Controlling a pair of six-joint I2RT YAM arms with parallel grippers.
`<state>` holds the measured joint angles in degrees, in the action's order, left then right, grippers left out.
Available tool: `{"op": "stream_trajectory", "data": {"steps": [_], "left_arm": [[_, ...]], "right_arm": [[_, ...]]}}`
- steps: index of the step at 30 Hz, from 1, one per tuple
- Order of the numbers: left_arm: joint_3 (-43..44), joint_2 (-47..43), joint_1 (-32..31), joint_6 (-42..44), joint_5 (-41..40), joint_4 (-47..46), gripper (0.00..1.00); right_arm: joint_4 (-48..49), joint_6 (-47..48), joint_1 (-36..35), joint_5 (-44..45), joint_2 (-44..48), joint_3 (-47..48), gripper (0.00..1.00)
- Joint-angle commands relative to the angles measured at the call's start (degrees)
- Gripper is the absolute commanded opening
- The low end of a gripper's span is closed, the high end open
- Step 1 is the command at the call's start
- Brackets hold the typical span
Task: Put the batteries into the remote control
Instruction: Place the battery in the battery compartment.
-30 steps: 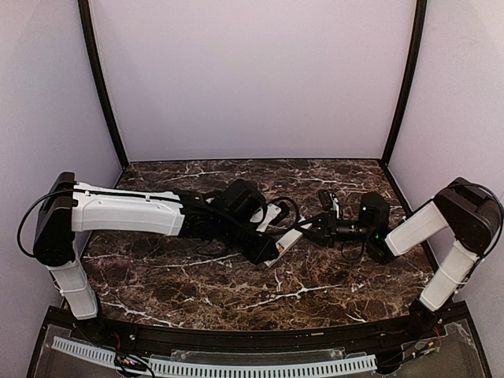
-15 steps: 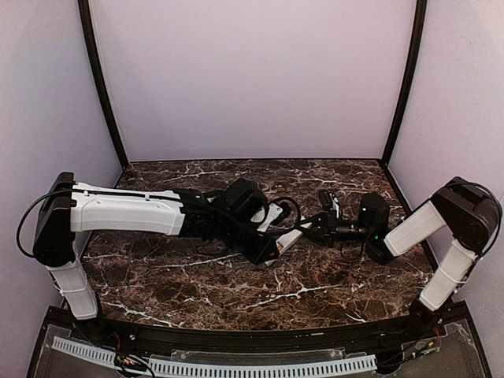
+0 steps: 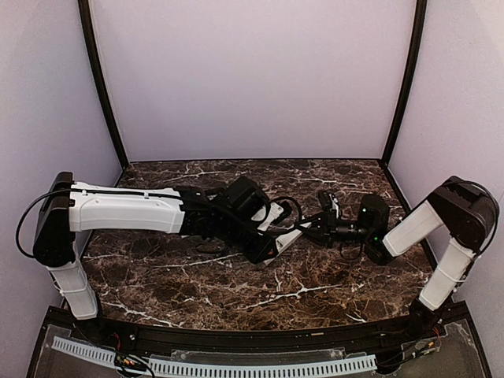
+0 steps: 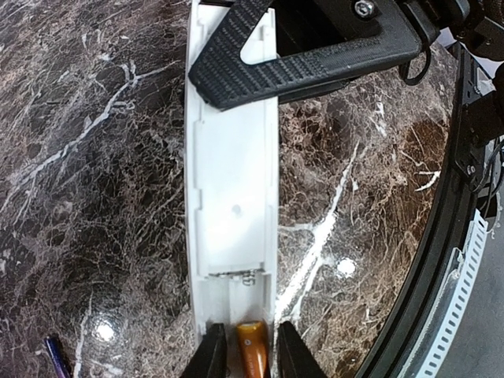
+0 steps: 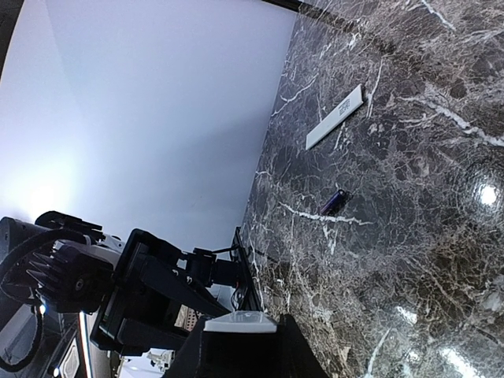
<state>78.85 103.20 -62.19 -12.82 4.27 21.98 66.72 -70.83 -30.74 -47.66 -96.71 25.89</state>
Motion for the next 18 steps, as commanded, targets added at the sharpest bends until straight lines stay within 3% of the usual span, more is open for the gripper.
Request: {"op": "stream_trajectory", "data": {"steps": [1, 18], "left_arm": [[-0.32, 1.43, 0.40, 1.55, -3.42, 5.59, 0.23], [-0.08, 0.61, 0.56, 2.16, -3.56, 6.38, 0.20]], "right_arm": [[13.29, -3.66, -0.79, -4.60, 0.84, 0.82, 0.00], [13.55, -4.18, -0.16, -3.41, -0.24, -0.14, 0.00]]}}
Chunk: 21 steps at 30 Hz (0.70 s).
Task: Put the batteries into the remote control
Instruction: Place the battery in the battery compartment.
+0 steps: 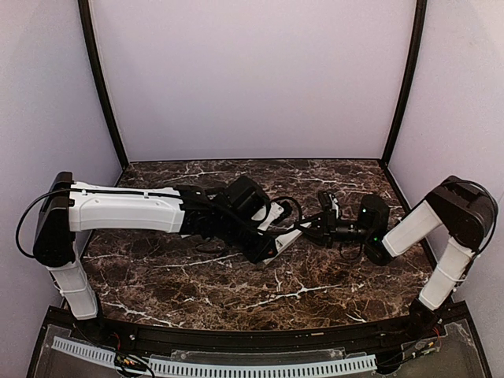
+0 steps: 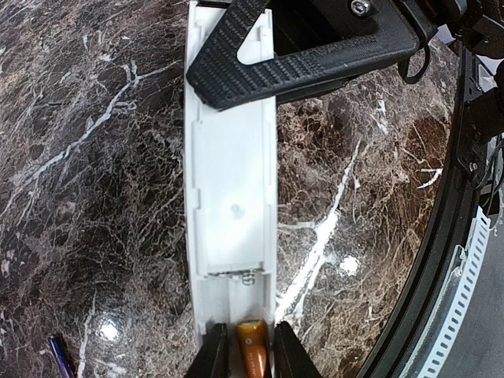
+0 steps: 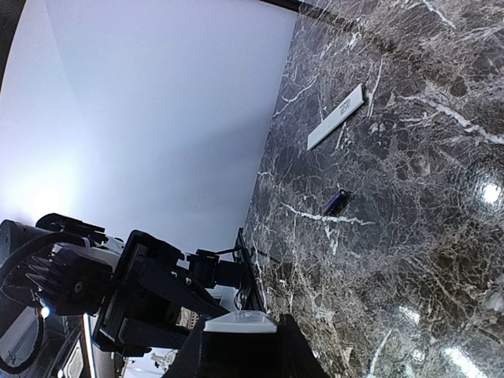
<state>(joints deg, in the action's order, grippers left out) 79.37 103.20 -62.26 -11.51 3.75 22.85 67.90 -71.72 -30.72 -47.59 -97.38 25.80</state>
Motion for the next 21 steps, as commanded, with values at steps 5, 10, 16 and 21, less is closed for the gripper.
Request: {"op": "stream_trajectory", "data": {"steps": [5, 10, 16, 21], "left_arm": [[0.31, 0.23, 0.65, 1.36, -2.82, 5.45, 0.24], [1.30, -0.26, 0.64, 1.84, -2.99, 5.48, 0.28], [2.76, -1.49, 0.65, 2.14, -3.05, 5.93, 0.32], [3.44, -3.02, 0.65, 2.48, -5.29, 7.39, 0.35]], "right_arm": [[12.17, -3.42, -0.08, -3.47, 0.03, -0.03, 0.00], [12.01, -3.64, -0.16, -3.47, -0.50, -0.22, 0.00], [11.23, -3.45, -0.05, -3.29, -0.77, -0.23, 0.00], [10.17, -3.21, -0.13, -3.14, -0.97, -0.14, 0.00]]}}
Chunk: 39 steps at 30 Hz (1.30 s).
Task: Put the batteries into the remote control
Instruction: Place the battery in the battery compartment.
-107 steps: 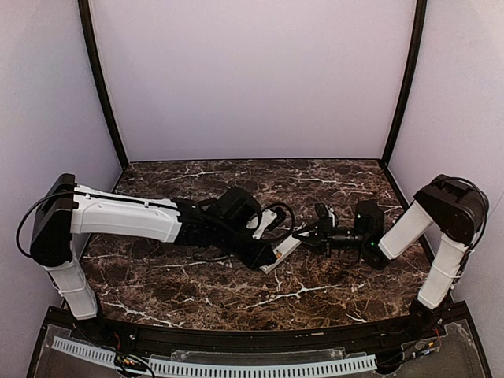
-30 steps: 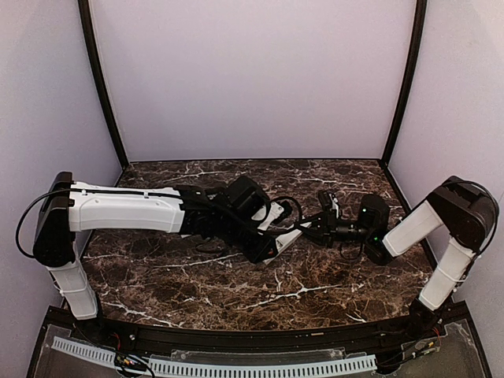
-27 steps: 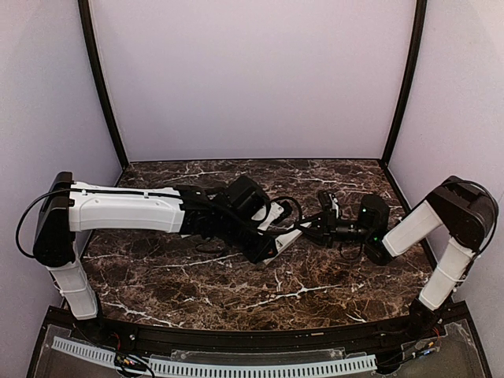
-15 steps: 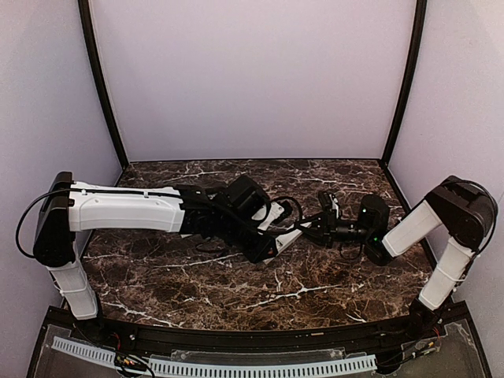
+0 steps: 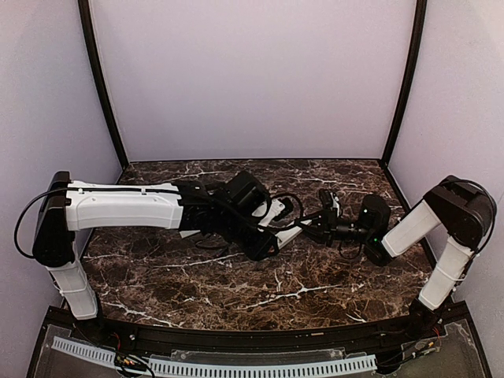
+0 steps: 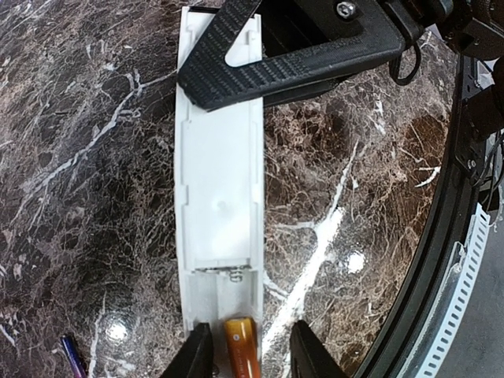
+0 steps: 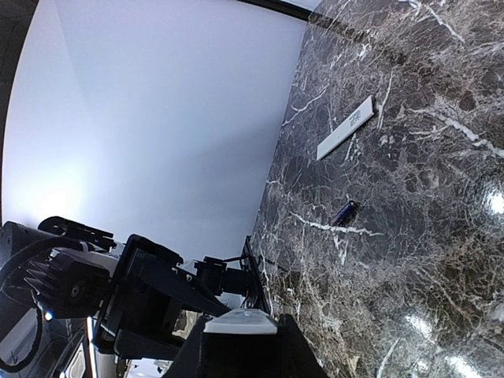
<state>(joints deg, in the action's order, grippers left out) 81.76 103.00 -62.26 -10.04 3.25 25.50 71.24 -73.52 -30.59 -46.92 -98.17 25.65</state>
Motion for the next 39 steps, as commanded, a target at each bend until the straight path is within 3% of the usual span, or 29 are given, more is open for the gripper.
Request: {"op": "stream_trajectory", "data": {"steps": [1, 21, 39], "left_arm": [[1.05, -3.29, 0.65, 1.04, -5.12, 4.92, 0.35], [-1.96, -7.95, 0.60, 0.99, -4.11, 5.57, 0.34], [-6.53, -10.28, 0.47, 6.20, 9.84, 6.69, 0.12]], "right_arm": [[6.59, -1.31, -0.28, -3.73, -0.23, 0.09, 0.00], [0.15, 0.30, -0.03, -2.22, -0.44, 0.28, 0.00], [1.61, -0.94, 0.49, -3.44, -1.05, 0.37, 0.00]]}}
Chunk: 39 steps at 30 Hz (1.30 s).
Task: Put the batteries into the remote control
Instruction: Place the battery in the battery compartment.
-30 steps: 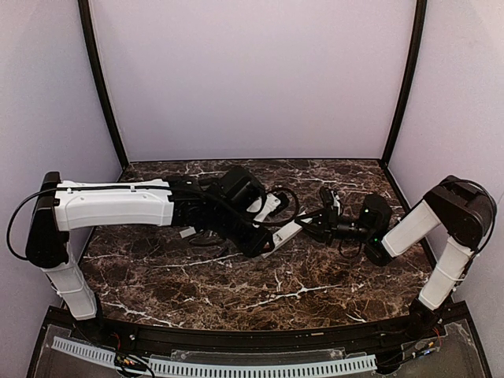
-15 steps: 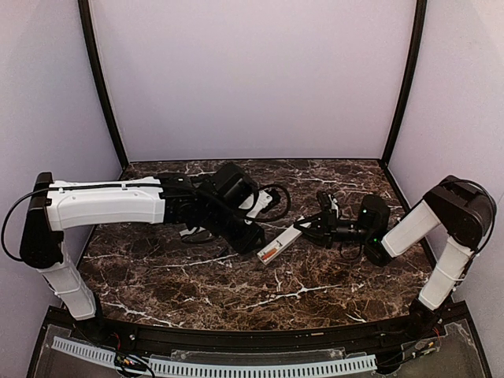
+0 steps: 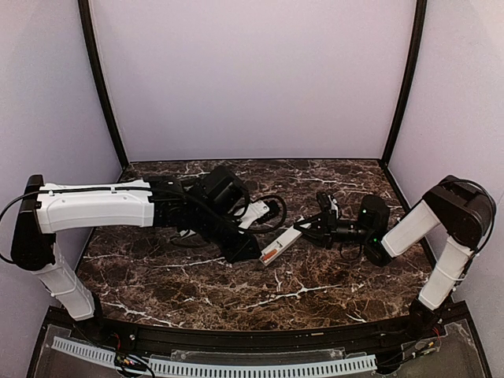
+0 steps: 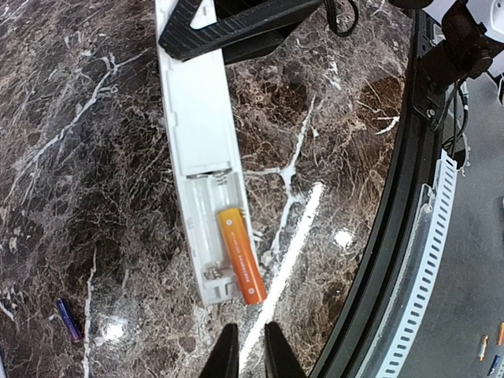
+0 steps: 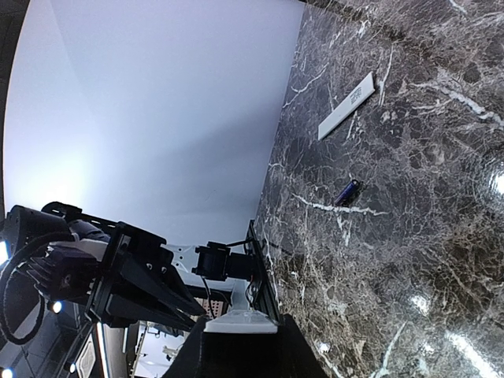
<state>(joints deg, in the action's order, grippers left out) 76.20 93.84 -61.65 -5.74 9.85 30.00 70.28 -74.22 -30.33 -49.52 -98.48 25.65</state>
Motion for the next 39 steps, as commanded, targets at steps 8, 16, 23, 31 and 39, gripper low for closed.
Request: {"op": "stream_trajectory", "data": {"steps": [8, 16, 23, 31, 39], "left_arm": [[0.22, 0.76, -0.14, 2.41, 3.19, 1.74, 0.08], [0.98, 2.11, -0.21, 2.59, 3.71, 1.32, 0.05], [1.89, 3.26, -0.15, 2.10, 3.36, 0.52, 0.05], [2.63, 4.14, -0.17, 2.05, 2.83, 0.42, 0.04], [4.24, 5.46, -0.05, 1.91, 1.89, 1.43, 0.04]], "right_arm": [[3.36, -0.50, 0.30, -1.34, -0.66, 0.55, 0.00], [3.80, -0.75, 0.27, -1.55, -0.49, 0.62, 0.00], [4.55, -1.24, 0.21, -1.63, -0.54, 0.45, 0.00], [4.95, -1.29, 0.19, -1.81, -0.51, 0.28, 0.00], [5.07, -1.20, -0.01, -2.46, -0.38, 0.44, 0.00]]}}
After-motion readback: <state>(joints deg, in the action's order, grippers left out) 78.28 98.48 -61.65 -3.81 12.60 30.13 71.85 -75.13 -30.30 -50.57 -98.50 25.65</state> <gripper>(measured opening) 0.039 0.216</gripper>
